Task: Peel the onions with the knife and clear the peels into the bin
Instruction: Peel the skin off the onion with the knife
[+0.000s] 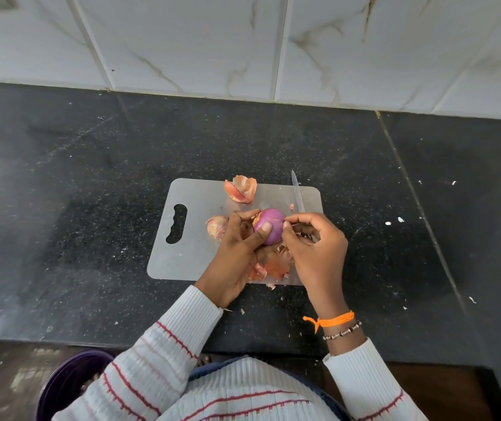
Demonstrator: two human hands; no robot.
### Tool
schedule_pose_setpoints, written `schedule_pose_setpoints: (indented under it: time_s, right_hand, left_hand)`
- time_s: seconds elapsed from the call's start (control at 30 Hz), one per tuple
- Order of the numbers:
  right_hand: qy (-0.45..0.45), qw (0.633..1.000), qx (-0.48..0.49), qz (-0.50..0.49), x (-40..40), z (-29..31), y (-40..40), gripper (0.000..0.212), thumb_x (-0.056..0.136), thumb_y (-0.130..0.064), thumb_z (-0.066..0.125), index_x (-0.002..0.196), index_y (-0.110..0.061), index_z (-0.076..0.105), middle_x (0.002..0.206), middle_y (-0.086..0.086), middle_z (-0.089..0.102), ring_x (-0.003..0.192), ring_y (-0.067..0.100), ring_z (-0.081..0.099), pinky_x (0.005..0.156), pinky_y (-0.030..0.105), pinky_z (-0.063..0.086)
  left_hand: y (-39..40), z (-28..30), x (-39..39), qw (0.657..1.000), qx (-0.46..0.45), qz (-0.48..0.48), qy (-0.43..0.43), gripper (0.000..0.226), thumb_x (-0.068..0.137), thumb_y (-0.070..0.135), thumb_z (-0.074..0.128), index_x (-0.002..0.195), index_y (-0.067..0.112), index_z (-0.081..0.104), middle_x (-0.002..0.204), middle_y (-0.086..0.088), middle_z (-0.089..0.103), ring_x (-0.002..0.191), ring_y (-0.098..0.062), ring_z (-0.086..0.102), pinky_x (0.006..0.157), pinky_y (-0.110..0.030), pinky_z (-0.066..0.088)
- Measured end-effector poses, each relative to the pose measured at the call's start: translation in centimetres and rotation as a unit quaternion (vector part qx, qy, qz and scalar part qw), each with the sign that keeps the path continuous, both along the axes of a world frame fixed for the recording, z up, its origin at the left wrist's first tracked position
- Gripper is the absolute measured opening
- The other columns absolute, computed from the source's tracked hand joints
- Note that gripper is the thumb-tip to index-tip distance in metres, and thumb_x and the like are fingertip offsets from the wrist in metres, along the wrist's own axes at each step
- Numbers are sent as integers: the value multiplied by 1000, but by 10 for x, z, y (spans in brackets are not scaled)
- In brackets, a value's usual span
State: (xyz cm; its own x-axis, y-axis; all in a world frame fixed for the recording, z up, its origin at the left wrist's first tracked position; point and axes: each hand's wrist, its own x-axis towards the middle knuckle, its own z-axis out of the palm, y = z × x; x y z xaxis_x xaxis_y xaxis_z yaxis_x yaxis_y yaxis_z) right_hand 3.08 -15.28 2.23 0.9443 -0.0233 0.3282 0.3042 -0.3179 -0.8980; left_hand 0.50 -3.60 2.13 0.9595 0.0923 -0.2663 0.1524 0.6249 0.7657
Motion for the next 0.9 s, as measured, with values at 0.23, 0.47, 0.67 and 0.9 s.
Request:
schedule_pose_setpoints:
  time_s: [0.23, 0.47, 0.67, 0.9]
  right_hand:
    - [14, 1000, -3, -6, -1, -4, 4, 12, 76, -5, 73, 84, -12, 69, 81, -1, 68, 75, 3, 65, 65, 17, 55]
    - [21, 1000, -4, -7, 1, -6, 1, 12, 76, 1, 67, 79, -11, 68, 74, -5, 65, 70, 1, 63, 62, 9, 47]
    - [49, 999, -20, -5, 1, -14, -5, 22, 85, -14, 35, 68, -10, 47, 58, -12, 43, 57, -3, 47, 53, 12, 32]
    - [18, 999, -33, 23, -1, -13, -11, 16, 91, -27, 55, 82, -14, 60, 80, -1, 61, 74, 6, 58, 66, 24, 47]
  left_hand:
    - [1, -1, -1, 1000, 15, -1, 7, 40, 75, 16, 63, 110, 11, 45, 127, -19, 49, 97, -22, 62, 76, -28, 59]
    - [1, -1, -2, 1000, 0, 3, 20, 23, 91, 8, 51, 113, 10, 43, 127, -18, 50, 98, -21, 65, 78, -30, 58]
    - [1, 4, -1, 998, -27, -13, 55, 31, 97, 26, 44, 120, 5, 41, 114, -23, 61, 80, -23, 71, 66, -26, 59]
    - [4, 7, -5, 996, -32, -39, 79, 48, 96, 39, 41, 131, 6, 42, 110, -22, 65, 76, -20, 71, 62, -24, 59]
